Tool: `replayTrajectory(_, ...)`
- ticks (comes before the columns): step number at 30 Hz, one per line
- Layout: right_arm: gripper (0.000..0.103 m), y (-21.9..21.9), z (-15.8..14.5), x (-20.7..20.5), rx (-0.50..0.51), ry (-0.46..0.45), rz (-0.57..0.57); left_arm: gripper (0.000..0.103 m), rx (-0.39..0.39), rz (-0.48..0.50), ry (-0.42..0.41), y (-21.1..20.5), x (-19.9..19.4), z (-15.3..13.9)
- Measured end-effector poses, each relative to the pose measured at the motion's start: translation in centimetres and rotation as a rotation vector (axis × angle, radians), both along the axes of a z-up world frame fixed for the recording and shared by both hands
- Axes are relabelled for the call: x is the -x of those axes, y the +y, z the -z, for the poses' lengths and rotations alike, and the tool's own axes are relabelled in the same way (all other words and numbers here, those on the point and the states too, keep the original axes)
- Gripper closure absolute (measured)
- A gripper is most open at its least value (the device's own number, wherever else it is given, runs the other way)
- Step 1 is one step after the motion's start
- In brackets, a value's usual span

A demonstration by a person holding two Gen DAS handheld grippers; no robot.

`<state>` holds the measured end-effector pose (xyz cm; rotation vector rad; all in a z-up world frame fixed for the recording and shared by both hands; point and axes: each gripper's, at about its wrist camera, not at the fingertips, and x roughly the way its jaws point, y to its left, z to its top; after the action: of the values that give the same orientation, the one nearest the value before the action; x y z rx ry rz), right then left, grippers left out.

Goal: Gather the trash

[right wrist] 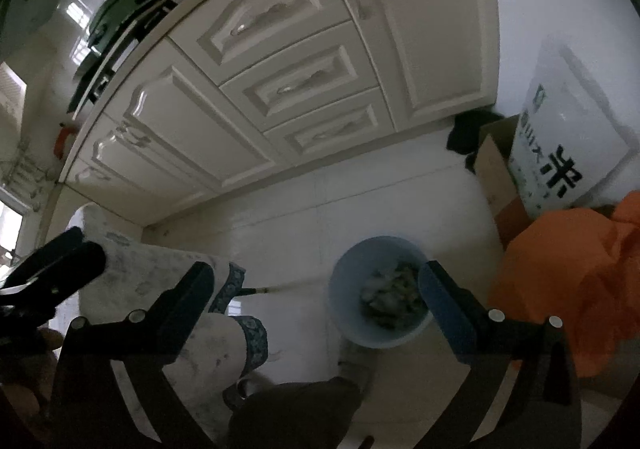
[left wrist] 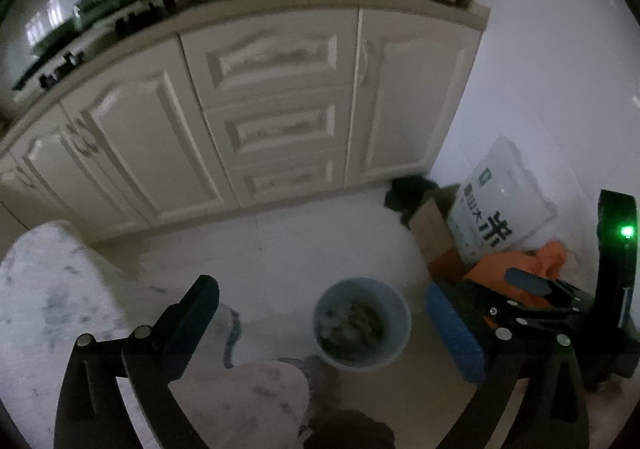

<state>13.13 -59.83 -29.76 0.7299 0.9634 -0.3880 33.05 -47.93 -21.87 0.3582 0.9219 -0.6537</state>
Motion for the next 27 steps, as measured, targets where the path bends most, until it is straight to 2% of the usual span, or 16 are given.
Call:
replayTrajectory(7,0.000,3.4,-5.1,0.5,0.047,-0.064,-0.023,0.001,0.103,-0.042,-0.097,8.8,6.5,-6.3)
replayTrajectory(15,0.000,10.6,-13.6,-0.1,0.126,-0.191,-0.113,0.001,0.237,-0.167,-0.244,21.8,14.5,-13.2)
replayTrajectory(21,0.000,17.4,-19.4,-0.5,0.207,-0.278,-0.208,0.001,0.285,-0.278,-0.350,31.4,21.6,-16.6)
replayTrajectory(27,0.000,24.4,-23.6,-0.4,0.281,-0.345,-0.316,0.001,0.286,-0.422,-0.455,39.9,29.7,-18.6)
